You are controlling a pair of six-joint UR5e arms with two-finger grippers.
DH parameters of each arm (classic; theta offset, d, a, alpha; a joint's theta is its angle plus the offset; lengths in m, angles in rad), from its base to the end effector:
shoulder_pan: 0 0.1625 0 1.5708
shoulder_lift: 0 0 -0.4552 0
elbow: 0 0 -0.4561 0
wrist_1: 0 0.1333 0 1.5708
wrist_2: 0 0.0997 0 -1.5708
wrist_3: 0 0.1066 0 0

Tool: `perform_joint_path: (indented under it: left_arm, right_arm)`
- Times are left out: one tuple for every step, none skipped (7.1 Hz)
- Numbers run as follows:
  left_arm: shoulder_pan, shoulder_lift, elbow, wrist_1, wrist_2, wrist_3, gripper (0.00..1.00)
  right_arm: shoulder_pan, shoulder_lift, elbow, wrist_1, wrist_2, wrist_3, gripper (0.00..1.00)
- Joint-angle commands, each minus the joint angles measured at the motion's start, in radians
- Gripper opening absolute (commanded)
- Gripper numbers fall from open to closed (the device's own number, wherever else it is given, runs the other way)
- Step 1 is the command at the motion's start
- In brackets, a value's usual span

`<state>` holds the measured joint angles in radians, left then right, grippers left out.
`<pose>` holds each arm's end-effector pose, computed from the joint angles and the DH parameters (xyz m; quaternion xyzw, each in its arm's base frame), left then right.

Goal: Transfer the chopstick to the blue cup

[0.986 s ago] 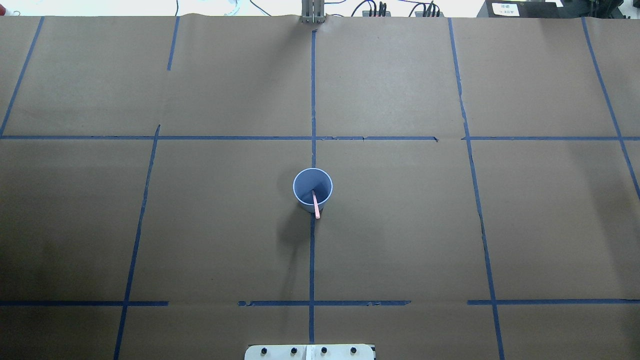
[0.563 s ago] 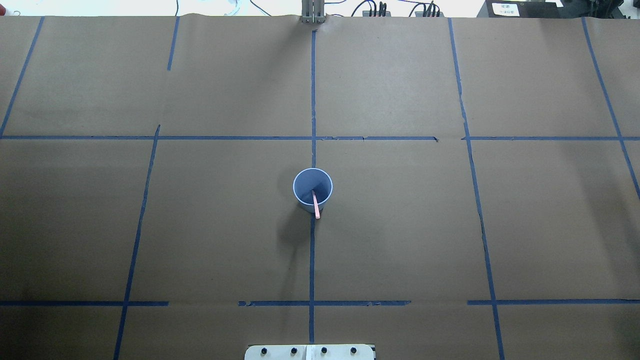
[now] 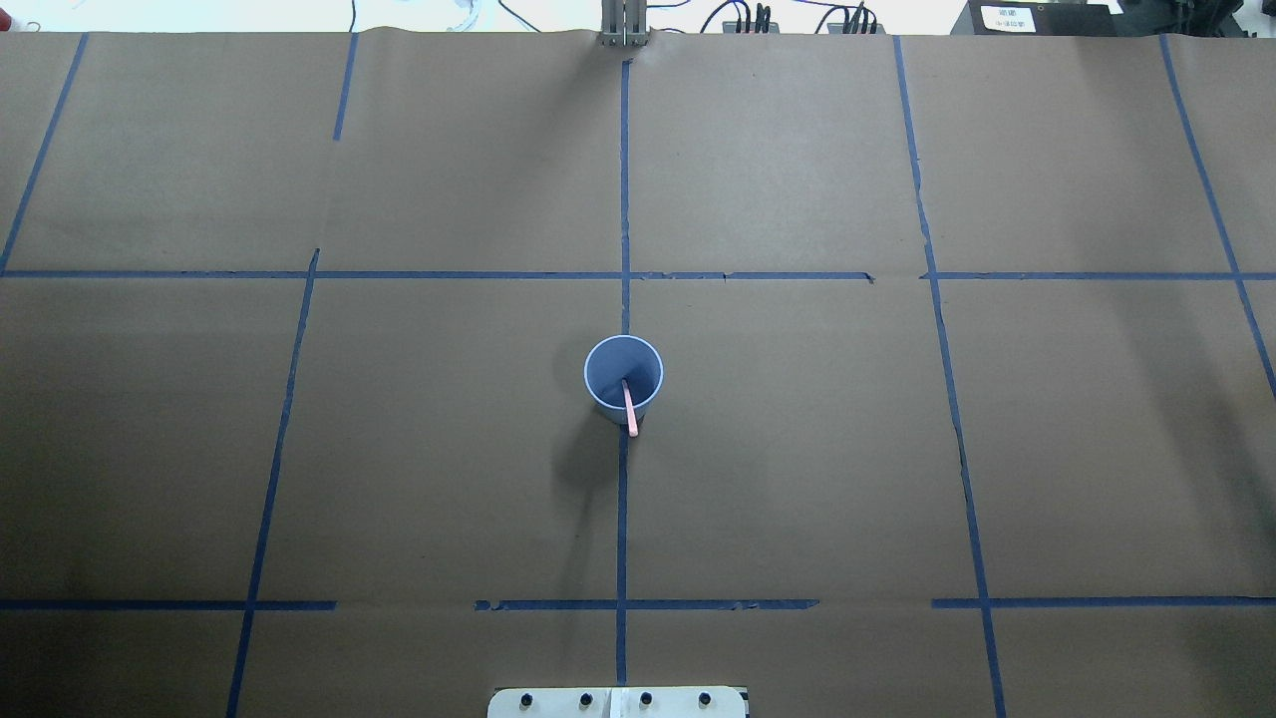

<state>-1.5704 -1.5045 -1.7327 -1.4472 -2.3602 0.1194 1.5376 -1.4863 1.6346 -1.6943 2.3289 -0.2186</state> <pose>-0.0574 -0.5214 0.6510 0.0100 0.3846 0.0499 0.9217 0.0404 -0.5928 0.6236 0.0457 -0.3674 -0.1212 0.9210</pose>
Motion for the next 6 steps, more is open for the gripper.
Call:
perform_joint_path:
  left_arm:
    - [0.0, -0.026, 0.03, 0.002, -0.005, 0.002, 1.0]
    - [0.003, -0.034, 0.044, -0.008, -0.008, 0.002, 1.0]
    - [0.003, -0.036, 0.032, -0.012, -0.007, 0.006, 1.0]
    - [0.004, -0.037, 0.028, -0.013, -0.008, 0.009, 1.0]
    - [0.004, -0.037, 0.027, -0.009, -0.011, 0.003, 1.0]
    - [0.004, -0.037, 0.044, -0.009, -0.043, 0.003, 1.0]
  right_arm:
    - [0.002, -0.006, 0.01, -0.01, 0.007, -0.007, 1.0]
    - [0.01, -0.049, 0.042, -0.008, 0.001, -0.01, 1.0]
    - [0.028, -0.096, 0.083, -0.007, -0.003, -0.013, 1.0]
    - [0.05, -0.142, 0.126, -0.008, -0.005, -0.025, 1.0]
    - [0.053, -0.172, 0.145, -0.007, -0.006, -0.031, 1.0]
    - [0.059, -0.178, 0.142, -0.005, -0.008, -0.042, 1.0]
